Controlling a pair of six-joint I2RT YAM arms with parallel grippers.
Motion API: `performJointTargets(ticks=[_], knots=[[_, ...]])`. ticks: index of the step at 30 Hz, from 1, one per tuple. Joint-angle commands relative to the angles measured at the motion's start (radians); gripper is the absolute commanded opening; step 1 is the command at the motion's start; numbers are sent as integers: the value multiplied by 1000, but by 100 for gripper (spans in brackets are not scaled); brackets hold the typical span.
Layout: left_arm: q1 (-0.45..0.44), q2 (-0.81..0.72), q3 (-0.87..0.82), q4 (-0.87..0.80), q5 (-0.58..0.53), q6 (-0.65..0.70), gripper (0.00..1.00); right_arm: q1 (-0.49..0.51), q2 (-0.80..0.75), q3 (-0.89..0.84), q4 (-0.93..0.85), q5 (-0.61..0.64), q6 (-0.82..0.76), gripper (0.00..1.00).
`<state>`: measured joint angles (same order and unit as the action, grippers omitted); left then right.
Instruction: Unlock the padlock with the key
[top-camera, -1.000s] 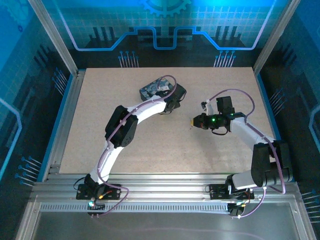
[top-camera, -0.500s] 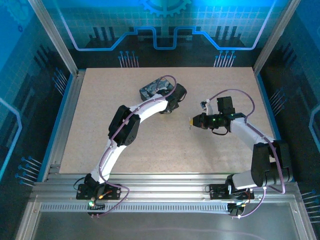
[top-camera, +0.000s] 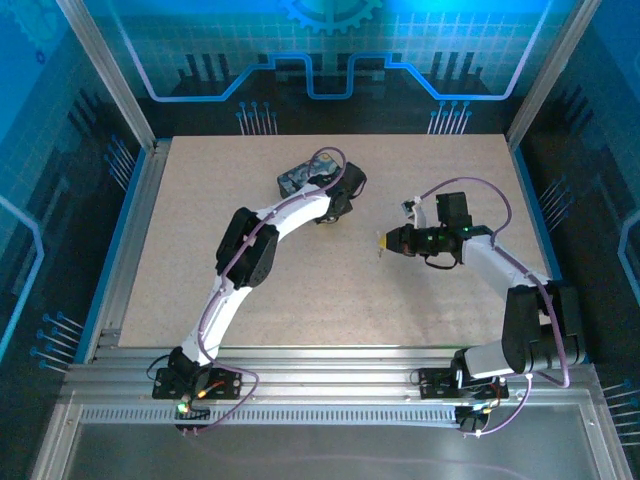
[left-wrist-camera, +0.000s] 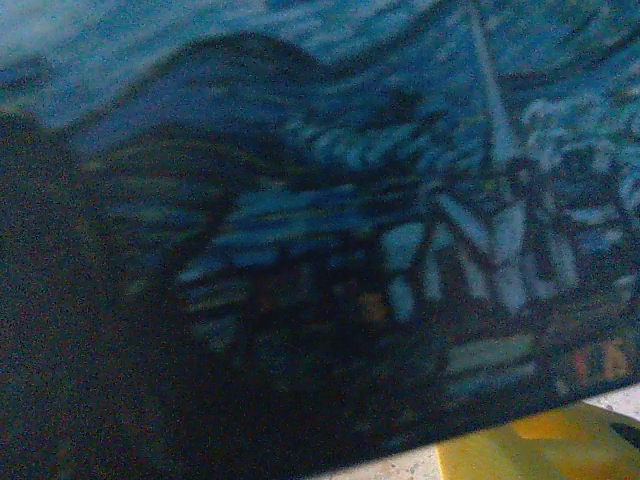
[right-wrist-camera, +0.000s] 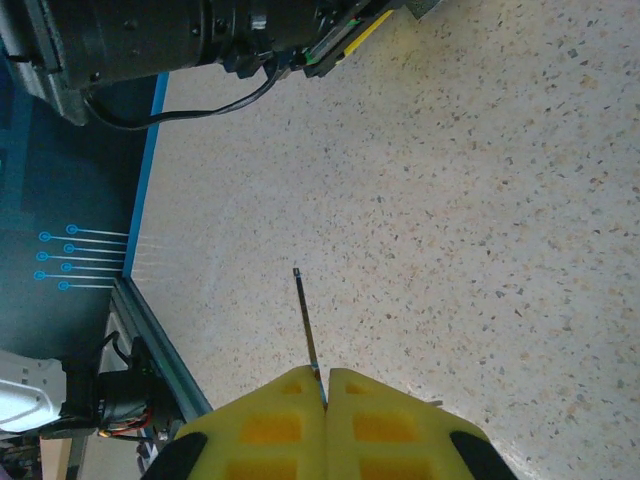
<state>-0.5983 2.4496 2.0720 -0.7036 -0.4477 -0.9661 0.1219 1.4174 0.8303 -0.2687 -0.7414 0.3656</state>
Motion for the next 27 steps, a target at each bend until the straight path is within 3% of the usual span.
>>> performJointTargets(ticks=[1,6,17,27], knots=[[5,28,32,0,29,31,57,-13,-3,19,0,-29,-5,0],[6,30,30,14,25,31,52,-14,-3,12,2,-33,-9,0],[7,13,12,18,26,52,25,-9,-3,0,-13,-23,-17,0],[6,-159,-168,122,194,112,18,41,-21,-10,-61,43,-28,0]])
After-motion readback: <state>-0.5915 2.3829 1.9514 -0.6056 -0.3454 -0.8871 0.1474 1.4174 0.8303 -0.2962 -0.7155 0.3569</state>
